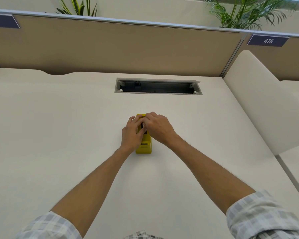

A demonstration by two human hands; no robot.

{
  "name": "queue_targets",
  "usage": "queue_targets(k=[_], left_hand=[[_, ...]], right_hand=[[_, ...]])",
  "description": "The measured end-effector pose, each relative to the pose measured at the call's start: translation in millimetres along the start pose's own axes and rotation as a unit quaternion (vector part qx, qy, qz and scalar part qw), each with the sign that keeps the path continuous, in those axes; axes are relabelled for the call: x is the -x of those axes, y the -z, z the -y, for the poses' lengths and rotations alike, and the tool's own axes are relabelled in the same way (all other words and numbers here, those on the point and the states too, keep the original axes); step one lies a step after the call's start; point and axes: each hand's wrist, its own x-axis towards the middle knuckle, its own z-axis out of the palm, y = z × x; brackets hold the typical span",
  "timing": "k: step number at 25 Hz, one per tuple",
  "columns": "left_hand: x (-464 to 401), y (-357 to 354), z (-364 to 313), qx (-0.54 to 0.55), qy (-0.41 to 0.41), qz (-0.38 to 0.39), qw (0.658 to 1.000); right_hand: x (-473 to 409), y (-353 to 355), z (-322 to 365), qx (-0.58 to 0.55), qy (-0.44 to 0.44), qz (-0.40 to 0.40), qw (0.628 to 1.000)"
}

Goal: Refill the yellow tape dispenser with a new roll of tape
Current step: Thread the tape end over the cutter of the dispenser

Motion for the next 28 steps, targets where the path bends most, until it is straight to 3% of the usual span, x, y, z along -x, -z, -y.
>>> queue_targets(k=[5,10,14,22,28], left_hand=[[0.0,-0.6,0.8,-0.006,0.0,0.002,1.0],[0.5,0.5,0.4,-0.004,-0.006,0.0,1.0],[1.5,0.4,2.4,-0.007,-0.01,0.001,1.0],[2.4,0.8,-0.1,-0.007,-0.009,0.005,1.0],[3.1,2.0,-1.4,-0.015,-0.013,0.002,1.0]], right_hand=[[0.0,-4.5,-1.8,-0.004,-0.022,0.043,0.999],[-0.6,-4.5,-4.3,-0.18,-0.18,0.049,0.966],[2.2,-1.8,-5.4,-0.239,-0.181,0.029,0.954],[3.2,-4.0,-8.2,-0.215,-0.185,0.011,0.959],[1.1,-1.7,-3.4,-0.119,-0.135,0.003,0.984]])
